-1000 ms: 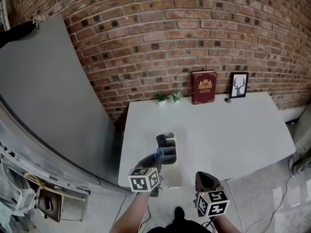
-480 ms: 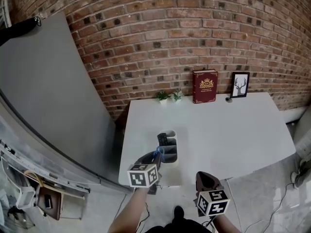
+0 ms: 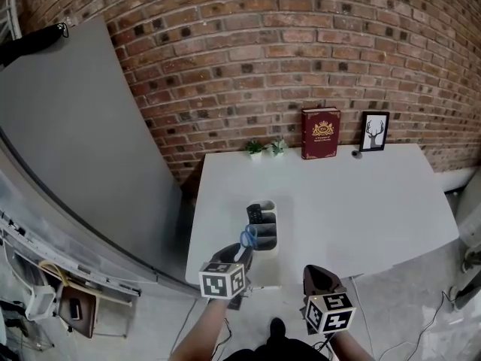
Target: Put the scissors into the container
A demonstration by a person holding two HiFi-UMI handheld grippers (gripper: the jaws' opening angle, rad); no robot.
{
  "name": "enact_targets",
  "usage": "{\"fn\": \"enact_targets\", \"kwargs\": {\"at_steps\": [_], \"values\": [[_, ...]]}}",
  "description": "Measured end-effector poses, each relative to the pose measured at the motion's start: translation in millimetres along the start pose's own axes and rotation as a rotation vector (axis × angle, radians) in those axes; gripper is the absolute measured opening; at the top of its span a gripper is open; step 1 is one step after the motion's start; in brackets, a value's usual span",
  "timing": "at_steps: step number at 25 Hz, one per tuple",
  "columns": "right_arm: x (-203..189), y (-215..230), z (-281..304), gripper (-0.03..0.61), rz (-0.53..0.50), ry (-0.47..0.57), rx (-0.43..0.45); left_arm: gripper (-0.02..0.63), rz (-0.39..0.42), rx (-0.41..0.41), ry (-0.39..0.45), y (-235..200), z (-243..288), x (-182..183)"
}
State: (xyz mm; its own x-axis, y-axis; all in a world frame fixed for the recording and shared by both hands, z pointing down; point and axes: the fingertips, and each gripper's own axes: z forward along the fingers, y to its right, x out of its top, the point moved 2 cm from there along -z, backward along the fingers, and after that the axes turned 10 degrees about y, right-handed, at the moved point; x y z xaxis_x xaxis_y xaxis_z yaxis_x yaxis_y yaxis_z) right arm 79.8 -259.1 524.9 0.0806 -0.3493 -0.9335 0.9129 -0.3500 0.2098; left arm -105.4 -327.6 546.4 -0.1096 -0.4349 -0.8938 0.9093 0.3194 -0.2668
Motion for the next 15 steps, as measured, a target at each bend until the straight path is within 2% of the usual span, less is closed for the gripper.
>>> {"fn": "enact_targets", "kwargs": {"at_steps": [10,15], "values": [[-1.8,-6.2,-0.3,0.000,-0.009,-0.003,0.019,0.115,0.015,0.071,-0.001,-5.9,-27.9,-20.4],[-3.1,-8.0,-1.5,0.000,-0.016,-0.005,0.026,0.074,0.008,0.086,0.009,-6.7,-41.9,-21.8]]}}
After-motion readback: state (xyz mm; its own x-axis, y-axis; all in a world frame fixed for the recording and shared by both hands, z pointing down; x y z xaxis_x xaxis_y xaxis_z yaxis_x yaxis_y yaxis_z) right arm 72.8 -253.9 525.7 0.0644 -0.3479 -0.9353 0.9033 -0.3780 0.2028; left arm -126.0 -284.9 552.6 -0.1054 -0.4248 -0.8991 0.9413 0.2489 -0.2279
